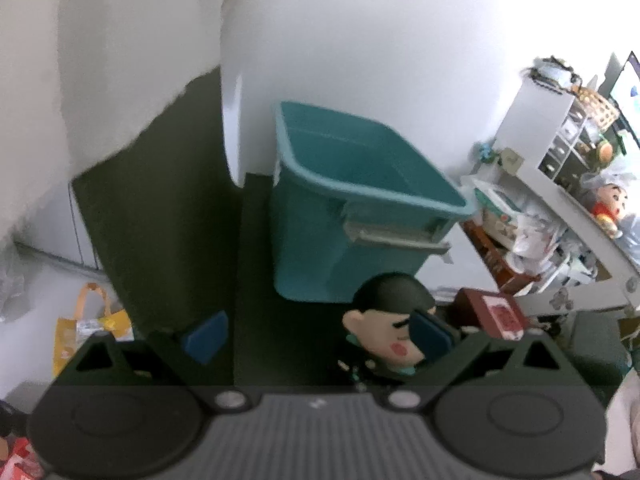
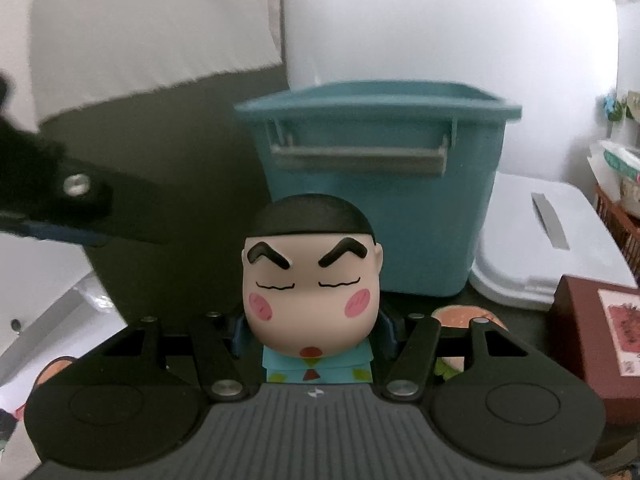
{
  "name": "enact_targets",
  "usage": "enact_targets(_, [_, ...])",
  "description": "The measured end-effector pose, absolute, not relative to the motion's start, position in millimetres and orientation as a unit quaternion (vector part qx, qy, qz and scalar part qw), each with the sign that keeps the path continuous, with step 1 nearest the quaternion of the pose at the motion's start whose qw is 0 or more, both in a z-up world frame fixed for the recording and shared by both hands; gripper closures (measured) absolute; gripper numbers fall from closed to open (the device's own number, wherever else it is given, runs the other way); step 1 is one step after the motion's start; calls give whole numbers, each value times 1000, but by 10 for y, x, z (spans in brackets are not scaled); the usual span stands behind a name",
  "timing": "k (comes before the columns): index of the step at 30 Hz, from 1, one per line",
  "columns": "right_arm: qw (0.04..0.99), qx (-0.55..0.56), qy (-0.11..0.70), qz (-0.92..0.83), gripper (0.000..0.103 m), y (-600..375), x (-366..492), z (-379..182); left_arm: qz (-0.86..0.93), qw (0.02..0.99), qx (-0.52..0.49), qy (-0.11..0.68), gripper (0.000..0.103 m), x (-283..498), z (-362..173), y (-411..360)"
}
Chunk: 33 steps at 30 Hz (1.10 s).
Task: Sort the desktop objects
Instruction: 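Lift the Shin-chan figurine with the right gripper off the shelf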
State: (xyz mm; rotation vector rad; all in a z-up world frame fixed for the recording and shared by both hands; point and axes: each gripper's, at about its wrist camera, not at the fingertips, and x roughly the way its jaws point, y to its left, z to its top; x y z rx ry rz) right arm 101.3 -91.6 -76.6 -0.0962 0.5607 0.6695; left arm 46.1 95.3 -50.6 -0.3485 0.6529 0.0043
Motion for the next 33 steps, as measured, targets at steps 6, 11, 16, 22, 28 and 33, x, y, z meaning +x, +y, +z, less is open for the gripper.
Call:
enact_targets(6, [897,-36,269,348,40,-1203,934,-494,-29,934,-180,306,4,439,-265,796])
enact_targets(11, [896,-19,255,363,40,-1372,930,-115,-51,938,-182,291,4,380,-23,666])
enact_targets(16, [888,-10,248,387,40,-1463,866,146,-63,940,-168,289,3,360,137,534])
enact_targets(22, [893,1,220,393,40,-1641,740,350,-72,939,-183,283,3,363,288,475])
enact_targets(28, [892,33,208,399,40,-1825,715,380,-73,938,-171,291,3,387,408,399])
enact_targets(33, [893,47,183,407,40,-2043,731,479,-81,939,-165,291,3,416,555,324])
